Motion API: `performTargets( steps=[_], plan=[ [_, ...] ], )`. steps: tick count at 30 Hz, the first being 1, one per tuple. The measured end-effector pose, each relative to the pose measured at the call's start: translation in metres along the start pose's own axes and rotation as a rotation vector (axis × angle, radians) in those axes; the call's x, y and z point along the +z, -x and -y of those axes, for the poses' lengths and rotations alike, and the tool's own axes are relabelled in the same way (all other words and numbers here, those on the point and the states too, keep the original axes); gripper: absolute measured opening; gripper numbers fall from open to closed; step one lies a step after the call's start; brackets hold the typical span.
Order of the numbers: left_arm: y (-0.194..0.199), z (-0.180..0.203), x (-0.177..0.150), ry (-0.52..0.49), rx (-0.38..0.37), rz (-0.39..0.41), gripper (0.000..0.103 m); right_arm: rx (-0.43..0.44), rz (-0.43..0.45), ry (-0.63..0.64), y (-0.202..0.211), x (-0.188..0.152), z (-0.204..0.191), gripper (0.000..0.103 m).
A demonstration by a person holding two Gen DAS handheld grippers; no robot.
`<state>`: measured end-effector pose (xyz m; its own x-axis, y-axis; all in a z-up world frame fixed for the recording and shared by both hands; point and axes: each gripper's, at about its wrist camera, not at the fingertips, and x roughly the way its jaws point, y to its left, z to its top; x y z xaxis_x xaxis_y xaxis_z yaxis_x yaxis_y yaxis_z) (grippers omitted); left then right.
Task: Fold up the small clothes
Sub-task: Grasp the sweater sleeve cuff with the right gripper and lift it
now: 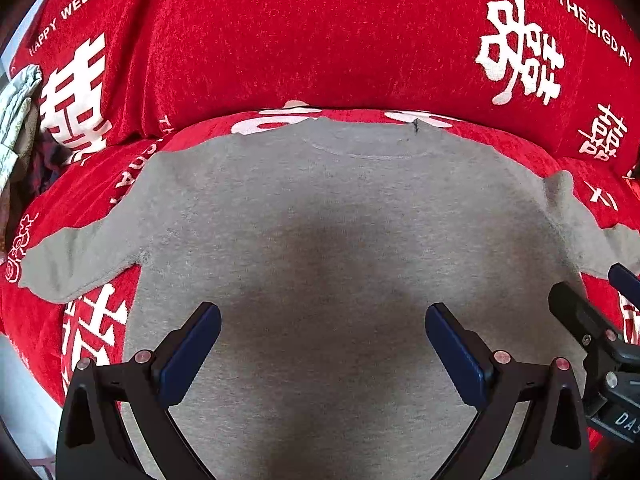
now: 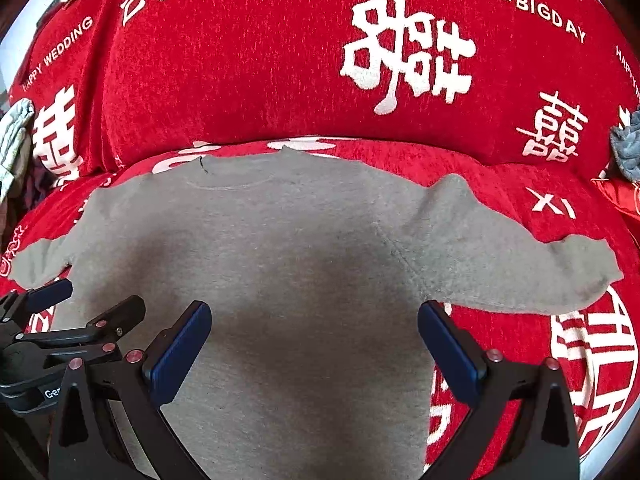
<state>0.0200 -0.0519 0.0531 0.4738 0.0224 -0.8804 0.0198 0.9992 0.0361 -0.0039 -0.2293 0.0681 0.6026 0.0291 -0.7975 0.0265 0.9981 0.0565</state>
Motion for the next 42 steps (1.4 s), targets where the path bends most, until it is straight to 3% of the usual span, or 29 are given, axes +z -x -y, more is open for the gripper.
performTargets(
  steps=[13, 24, 33, 40, 42],
  plan=[
    [0.009, 0.114, 0.024, -0.150, -0.076, 0.021, 0.102, -0.109, 0.014, -0.190, 0.005, -0.003, 0.120, 0.103],
    [-0.008, 0.183, 0.038, -0.183, -0.107, -0.023, 0.102, -0.223, 0.014, -0.257, 0.011, -0.015, 0.215, 0.103],
    [-0.026, 0.225, 0.038, -0.244, -0.102, -0.037, 0.102, -0.288, -0.048, -0.501, -0.013, -0.046, 0.337, 0.103],
    [-0.044, 0.224, 0.038, -0.221, -0.093, -0.068, 0.102, -0.335, -0.009, -0.390, -0.053, -0.016, 0.350, 0.100],
    [-0.045, 0.222, 0.040, -0.214, -0.092, -0.068, 0.102, -0.373, -0.003, -0.356, -0.061, -0.007, 0.352, 0.092]
  ],
)
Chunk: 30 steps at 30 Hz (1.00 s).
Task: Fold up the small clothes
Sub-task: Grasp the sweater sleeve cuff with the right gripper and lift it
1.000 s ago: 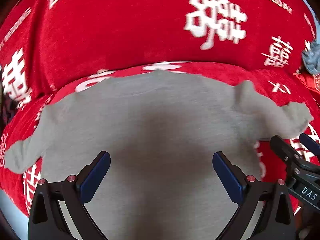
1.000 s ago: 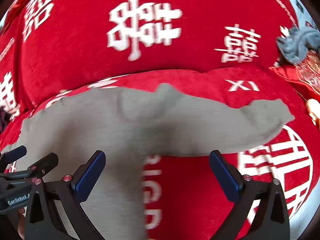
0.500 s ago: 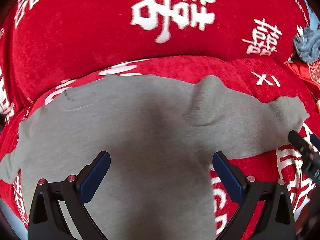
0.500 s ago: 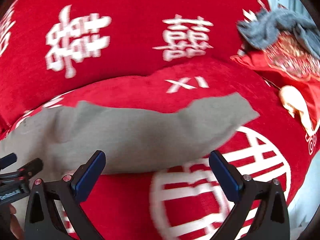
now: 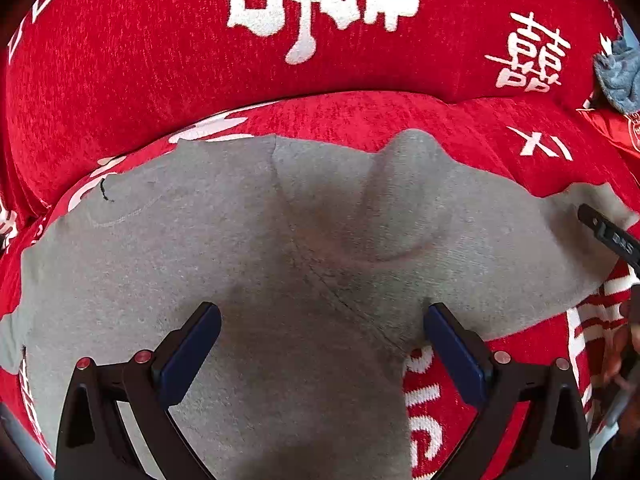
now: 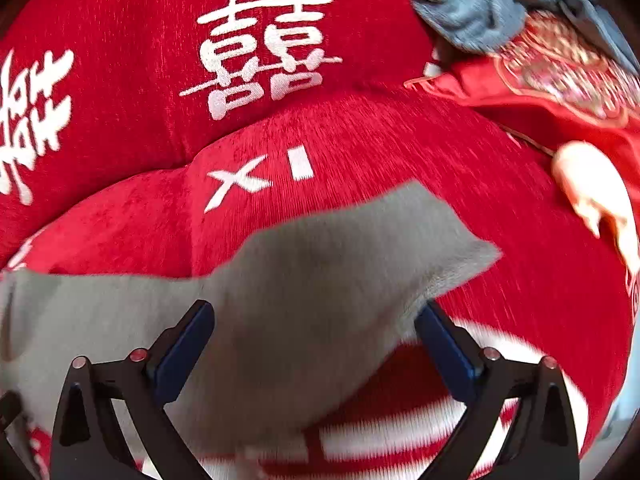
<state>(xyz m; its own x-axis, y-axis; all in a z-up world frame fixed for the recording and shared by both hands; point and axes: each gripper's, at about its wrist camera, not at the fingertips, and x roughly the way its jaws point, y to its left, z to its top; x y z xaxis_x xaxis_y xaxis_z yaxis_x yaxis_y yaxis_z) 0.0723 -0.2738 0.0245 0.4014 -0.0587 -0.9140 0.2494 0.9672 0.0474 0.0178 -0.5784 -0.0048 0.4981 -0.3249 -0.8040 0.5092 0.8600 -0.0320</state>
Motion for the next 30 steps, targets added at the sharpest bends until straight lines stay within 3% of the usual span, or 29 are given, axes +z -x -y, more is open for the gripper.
performTargets(
  steps=[1, 2, 4, 5, 12, 16, 19, 21, 23, 26, 28, 30],
  plan=[
    [0.000, -0.001, 0.001, 0.002, 0.001, 0.002, 0.102, -0.011, 0.009, 0.009, 0.001, 0.002, 0.000, 0.074],
    [0.000, -0.002, 0.002, 0.004, 0.003, 0.005, 0.102, -0.013, 0.015, 0.010, 0.001, 0.005, 0.002, 0.045],
    [-0.001, -0.004, 0.005, 0.009, 0.007, 0.010, 0.102, 0.037, 0.008, -0.031, 0.002, 0.008, 0.012, 0.010],
    [-0.003, -0.005, 0.007, 0.014, 0.007, 0.011, 0.102, 0.071, 0.014, -0.058, 0.004, 0.008, 0.019, 0.007],
    [-0.017, -0.014, 0.011, 0.062, 0.000, -0.020, 0.102, 0.117, 0.181, -0.253, 0.067, -0.029, 0.067, 0.006],
    [-0.019, -0.011, 0.011, 0.047, 0.010, -0.021, 0.102, 0.097, 0.144, -0.244, 0.065, -0.048, 0.067, 0.006],
    [-0.015, -0.010, 0.013, 0.030, 0.015, -0.018, 0.102, 0.149, 0.085, -0.282, 0.054, -0.049, 0.075, 0.008],
    [-0.012, -0.012, 0.013, 0.030, 0.019, -0.011, 0.102, 0.190, 0.087, -0.322, 0.056, -0.050, 0.082, 0.014],
    [-0.011, -0.014, 0.013, 0.031, 0.020, -0.010, 0.102, 0.219, 0.086, -0.317, 0.057, -0.049, 0.082, 0.030],
    [-0.010, -0.015, 0.012, 0.028, 0.027, -0.009, 0.102, 0.246, 0.084, -0.295, 0.058, -0.046, 0.076, 0.046],
    [-0.010, -0.016, 0.011, 0.025, 0.028, -0.006, 0.102, 0.232, 0.080, -0.289, 0.057, -0.045, 0.074, 0.043],
    [-0.009, -0.017, 0.011, 0.023, 0.023, -0.002, 0.102, 0.185, 0.057, -0.267, 0.054, -0.045, 0.072, 0.010]
  ],
)
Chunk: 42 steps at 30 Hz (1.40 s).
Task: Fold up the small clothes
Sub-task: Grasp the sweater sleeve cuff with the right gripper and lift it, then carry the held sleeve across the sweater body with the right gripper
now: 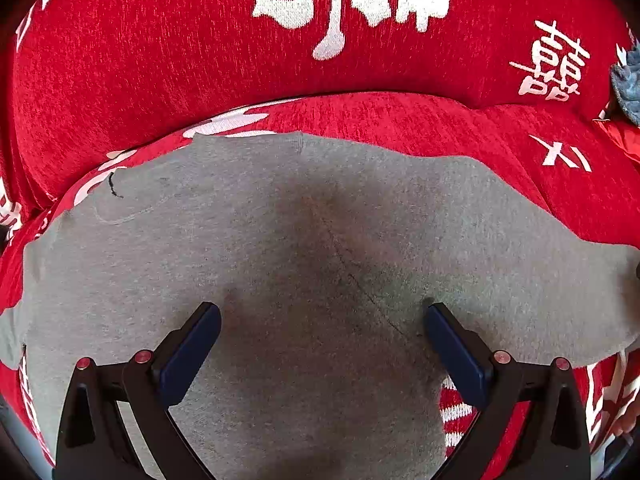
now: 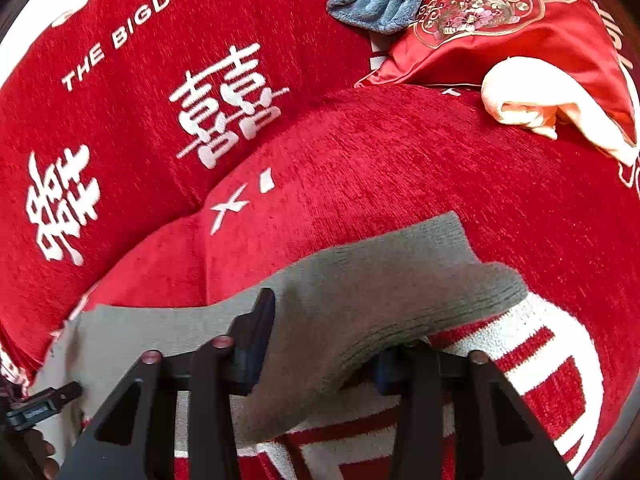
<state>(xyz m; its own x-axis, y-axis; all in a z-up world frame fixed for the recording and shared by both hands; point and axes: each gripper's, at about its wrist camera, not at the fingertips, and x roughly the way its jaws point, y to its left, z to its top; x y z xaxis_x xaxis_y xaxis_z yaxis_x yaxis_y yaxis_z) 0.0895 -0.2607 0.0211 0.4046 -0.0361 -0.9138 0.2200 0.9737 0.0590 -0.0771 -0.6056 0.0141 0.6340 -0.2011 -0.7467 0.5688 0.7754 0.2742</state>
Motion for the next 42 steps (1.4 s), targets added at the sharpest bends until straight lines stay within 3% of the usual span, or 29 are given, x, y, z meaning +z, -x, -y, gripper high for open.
performTargets(
  steps=[1, 6, 11, 13, 17, 22, 26, 32, 42],
  plan=[
    [-0.001, 0.000, 0.000, -0.002, -0.002, 0.000, 0.102, 0.007, -0.010, -0.006, -0.002, 0.001, 0.002, 0.006],
    [-0.011, -0.002, -0.001, -0.001, -0.033, -0.015, 0.102, 0.027, 0.063, -0.012, 0.026, 0.003, -0.001, 0.006],
    [-0.004, -0.022, -0.002, 0.098, -0.099, 0.016, 0.102, 0.058, 0.167, -0.024, 0.067, 0.012, -0.013, 0.006],
    [-0.011, -0.029, -0.001, 0.129, -0.098, -0.016, 0.102, 0.066, 0.193, -0.032, 0.081, 0.011, -0.017, 0.006],
    [-0.013, -0.008, -0.003, 0.005, -0.021, -0.017, 0.102, 0.047, 0.201, 0.009, 0.092, 0.008, -0.032, 0.006],
    [0.004, -0.011, -0.009, -0.003, -0.060, -0.003, 0.102, 0.046, 0.201, 0.028, 0.098, 0.010, -0.043, 0.006],
    [0.021, -0.025, -0.019, -0.016, -0.042, 0.050, 0.102, 0.052, 0.224, 0.086, 0.113, 0.010, -0.074, 0.006],
    [0.041, -0.061, -0.028, 0.016, -0.073, 0.106, 0.102, 0.045, 0.232, 0.164, 0.124, 0.004, -0.126, 0.006],
    [0.055, -0.114, -0.052, 0.072, -0.092, 0.131, 0.102, 0.087, 0.210, 0.308, 0.135, -0.030, -0.215, 0.006]
  ],
)
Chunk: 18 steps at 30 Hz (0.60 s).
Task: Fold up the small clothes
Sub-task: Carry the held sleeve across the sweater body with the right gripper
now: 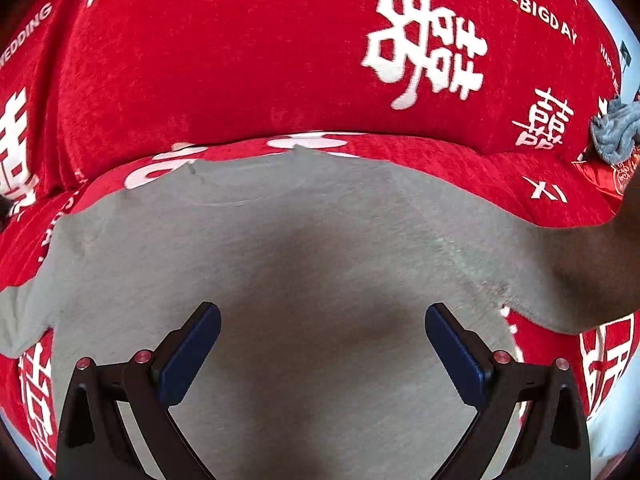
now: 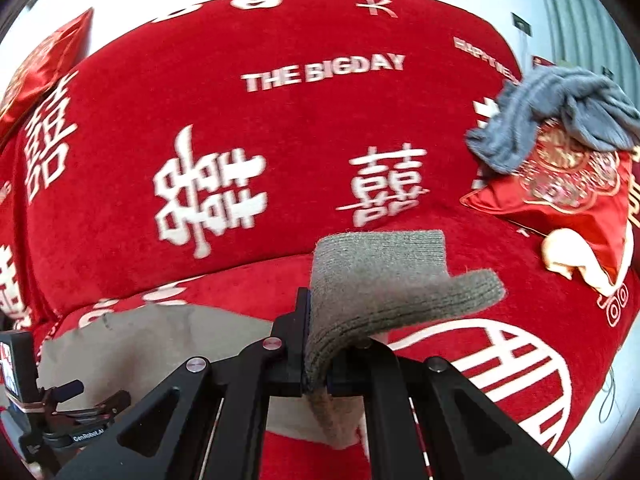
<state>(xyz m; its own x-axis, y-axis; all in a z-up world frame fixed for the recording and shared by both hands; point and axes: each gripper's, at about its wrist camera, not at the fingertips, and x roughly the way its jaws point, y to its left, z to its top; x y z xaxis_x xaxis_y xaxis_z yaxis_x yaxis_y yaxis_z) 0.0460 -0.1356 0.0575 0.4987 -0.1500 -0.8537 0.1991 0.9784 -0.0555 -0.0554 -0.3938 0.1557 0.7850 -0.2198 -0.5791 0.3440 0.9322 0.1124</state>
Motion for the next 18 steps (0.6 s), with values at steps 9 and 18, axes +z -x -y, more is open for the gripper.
performTargets(
  steps=[9, 18],
  plan=[
    [0.010, -0.039, -0.020, 0.019, 0.008, 0.001, 0.102, 0.043, -0.009, 0.050, 0.005, 0.001, -0.061, 0.006],
    [0.014, -0.076, -0.033, 0.048, 0.009, -0.013, 0.102, 0.076, -0.022, 0.110, 0.007, -0.004, -0.123, 0.006]
  ],
)
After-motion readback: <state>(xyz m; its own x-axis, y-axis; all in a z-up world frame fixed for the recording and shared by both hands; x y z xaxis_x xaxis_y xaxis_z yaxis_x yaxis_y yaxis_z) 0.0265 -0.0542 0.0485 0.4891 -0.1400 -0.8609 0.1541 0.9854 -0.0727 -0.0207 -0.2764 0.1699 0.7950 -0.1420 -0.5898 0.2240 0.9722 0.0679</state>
